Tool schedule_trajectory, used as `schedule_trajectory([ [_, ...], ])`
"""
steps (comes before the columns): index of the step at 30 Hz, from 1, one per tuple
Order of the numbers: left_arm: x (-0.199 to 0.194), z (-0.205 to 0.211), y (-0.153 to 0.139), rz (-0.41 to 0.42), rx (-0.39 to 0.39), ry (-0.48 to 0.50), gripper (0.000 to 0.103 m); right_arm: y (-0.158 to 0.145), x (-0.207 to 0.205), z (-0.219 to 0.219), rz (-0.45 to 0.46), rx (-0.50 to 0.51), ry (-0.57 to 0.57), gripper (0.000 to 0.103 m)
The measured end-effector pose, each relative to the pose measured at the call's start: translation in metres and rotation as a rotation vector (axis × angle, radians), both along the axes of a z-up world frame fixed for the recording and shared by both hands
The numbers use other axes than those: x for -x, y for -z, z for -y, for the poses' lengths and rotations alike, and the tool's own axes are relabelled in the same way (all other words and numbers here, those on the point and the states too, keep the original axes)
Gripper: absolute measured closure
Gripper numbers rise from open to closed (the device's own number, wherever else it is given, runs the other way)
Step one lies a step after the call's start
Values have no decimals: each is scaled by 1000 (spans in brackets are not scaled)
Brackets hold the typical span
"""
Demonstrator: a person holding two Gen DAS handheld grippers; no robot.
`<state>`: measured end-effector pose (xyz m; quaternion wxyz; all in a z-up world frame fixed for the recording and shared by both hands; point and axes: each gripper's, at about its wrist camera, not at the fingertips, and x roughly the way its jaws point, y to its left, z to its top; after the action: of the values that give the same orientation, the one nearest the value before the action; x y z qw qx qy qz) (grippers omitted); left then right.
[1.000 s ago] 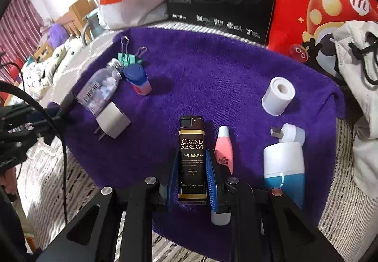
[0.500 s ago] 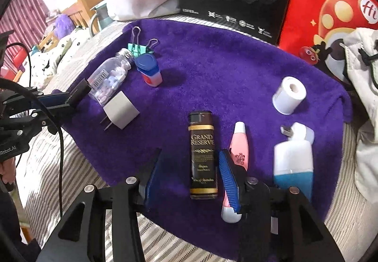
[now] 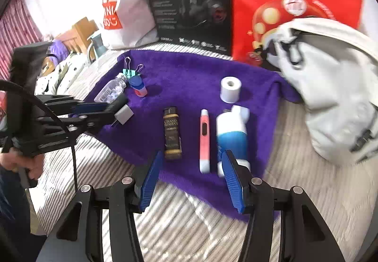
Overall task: Organize rigid objects
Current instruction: 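Carry the Grand Reserve bottle onto the towel and release it while the left tool carries the Horizon case, then lower the black Horizon case onto the towel and open the left tool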
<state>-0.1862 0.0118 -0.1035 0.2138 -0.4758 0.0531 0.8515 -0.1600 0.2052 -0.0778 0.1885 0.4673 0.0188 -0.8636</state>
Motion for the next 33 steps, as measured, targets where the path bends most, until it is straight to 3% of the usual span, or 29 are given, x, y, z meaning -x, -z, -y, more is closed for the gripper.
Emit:
schedule_trajectory([
  [14,17,-32,26,48,90,-9,82,7,-51,-31,22,42,57,50],
  [25,16,-44,36,36,159,3,81,10,-62,-29,35,42,39,50],
  [28,13,-45,36,27,175,13,79,9,-63,-28,35,39,30,49],
  [30,15,-42,37,47,153,14,69,8,-63,-27,36,37,27,49],
  [33,11,-37,35,59,119,21,66,6,-65,-27,34,28,26,49],
])
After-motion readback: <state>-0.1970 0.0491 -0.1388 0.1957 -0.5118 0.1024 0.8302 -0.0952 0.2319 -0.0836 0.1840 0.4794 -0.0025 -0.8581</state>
